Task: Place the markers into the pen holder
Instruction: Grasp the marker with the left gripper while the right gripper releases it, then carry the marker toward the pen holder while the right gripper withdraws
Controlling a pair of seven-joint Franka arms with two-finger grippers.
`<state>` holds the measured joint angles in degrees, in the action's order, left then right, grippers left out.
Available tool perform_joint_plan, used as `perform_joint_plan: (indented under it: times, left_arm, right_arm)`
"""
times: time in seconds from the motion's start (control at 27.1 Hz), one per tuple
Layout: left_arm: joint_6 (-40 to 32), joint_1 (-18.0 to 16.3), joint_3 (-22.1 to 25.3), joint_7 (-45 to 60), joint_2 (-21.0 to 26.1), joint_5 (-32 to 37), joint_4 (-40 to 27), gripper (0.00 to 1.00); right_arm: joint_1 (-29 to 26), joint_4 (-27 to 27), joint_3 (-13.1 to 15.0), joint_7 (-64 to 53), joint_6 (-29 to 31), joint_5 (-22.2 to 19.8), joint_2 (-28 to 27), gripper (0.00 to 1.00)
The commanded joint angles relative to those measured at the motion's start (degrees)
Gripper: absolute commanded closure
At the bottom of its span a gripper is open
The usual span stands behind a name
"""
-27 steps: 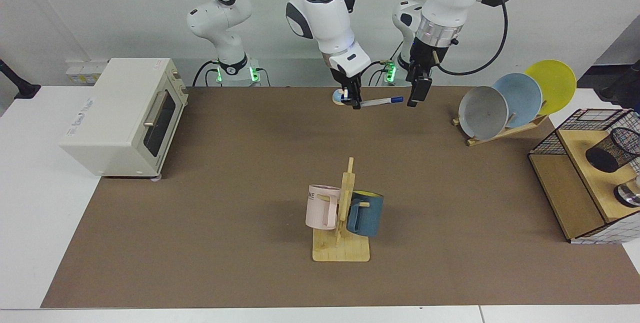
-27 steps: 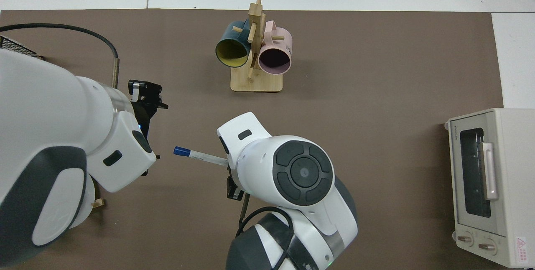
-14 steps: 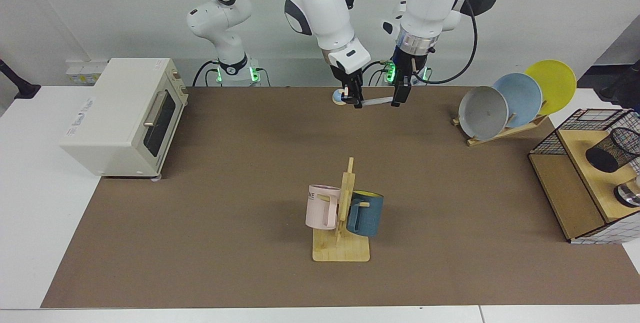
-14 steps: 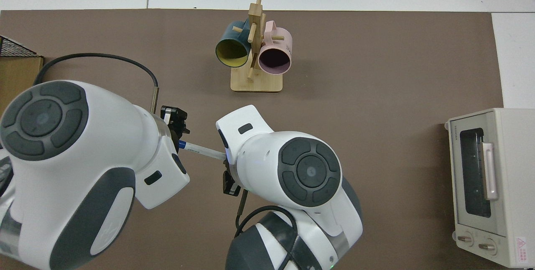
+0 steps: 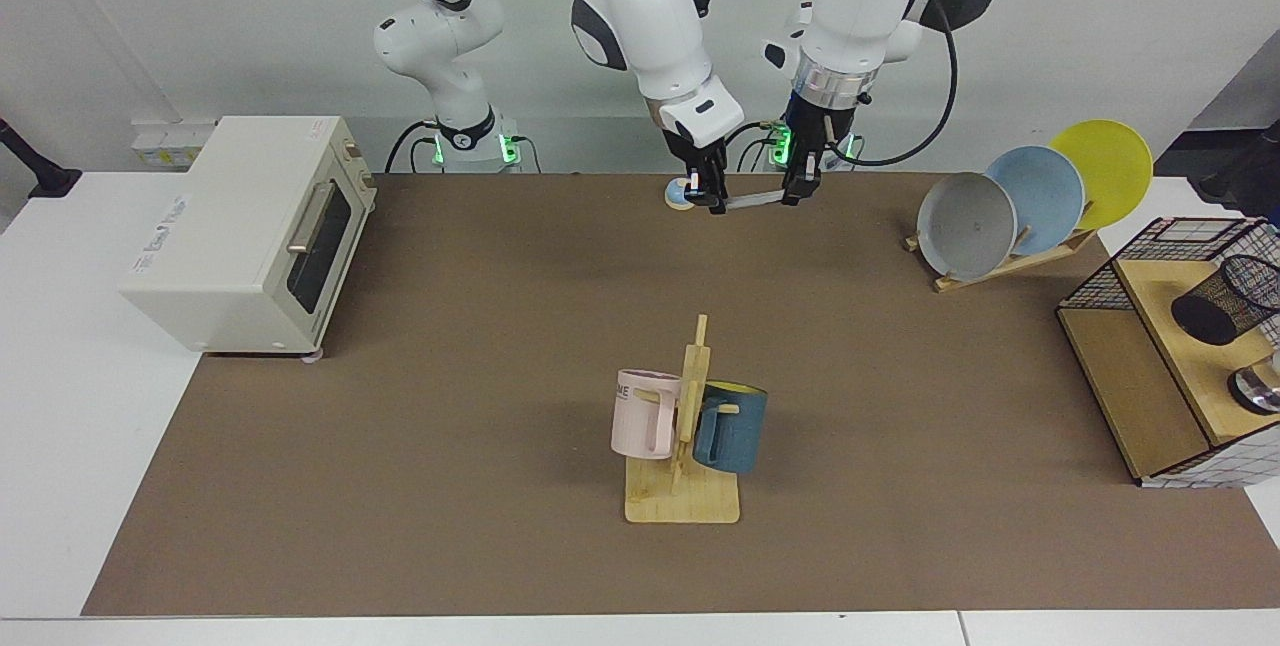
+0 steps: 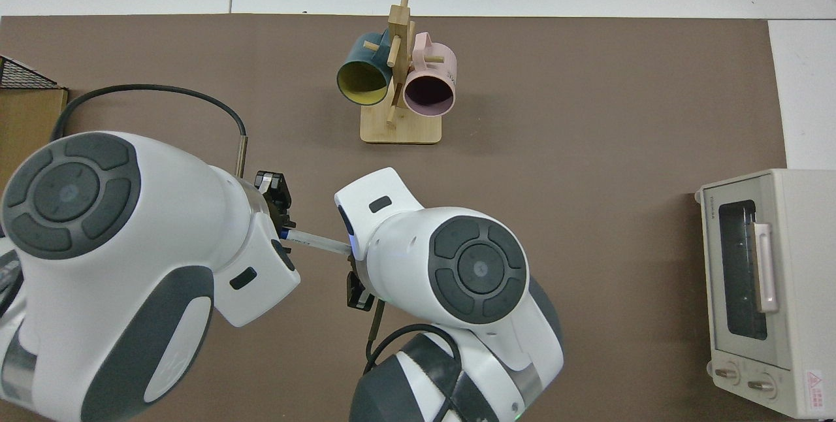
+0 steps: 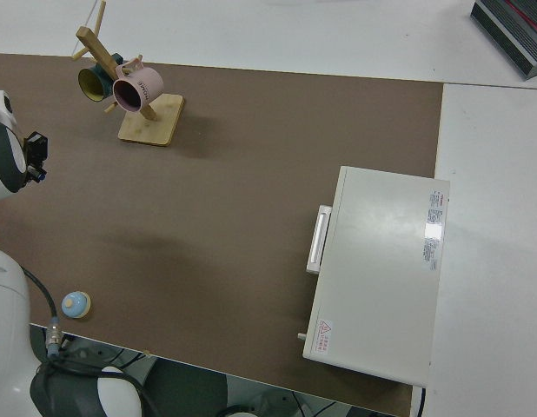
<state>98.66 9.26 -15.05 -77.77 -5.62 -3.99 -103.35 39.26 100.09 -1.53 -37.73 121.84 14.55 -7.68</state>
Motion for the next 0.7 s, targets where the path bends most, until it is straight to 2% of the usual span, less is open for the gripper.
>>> perform_joint_plan:
  times: [0.0,0.07,0.37,0.41,0.44,0.48,0.67]
  left_arm:
    - [0.0,0.8,0.5,2.0,-2.1,0.8,-3.0,0.89]
    - [0.0,0.8,0.6,2.1,-2.1,1.3,-3.3,1.0]
    - [0.0,0.5,0.6,2.1,-2.1,2.8,-3.2,1.0]
    - [0.0,0.4,0.6,2.1,-2.1,2.8,-3.2,1.0]
    - [0.0,0.3,0.6,2.1,-2.1,2.8,-3.2,1.0]
    - [0.0,0.3,0.6,2.0,-2.1,2.8,-3.2,1.0]
    - [0.0,0.1,0.8,2.1,-2.0,3.1,-3.2,1.0]
  right_arm:
    - [-0.6,-1.5,0.3,1.1,-0.5,1.0,-0.8,1.0]
    - [-0.7,-1.5,0.3,1.1,-0.5,1.0,-0.8,1.0]
    - [-0.4,-1.5,0.3,1.2,-0.4,1.1,-0.8,1.0]
    - [-0.2,-1.5,0.3,1.4,-0.3,1.2,-0.8,0.71]
    - [-0.1,-1.5,0.3,1.6,-0.4,0.8,-0.7,0.22]
    - [-0.1,-1.4,0.3,1.8,0.2,0.9,-0.7,0.0]
    - [-1.0,-1.1,0.5,1.7,0.3,1.3,-0.7,0.0]
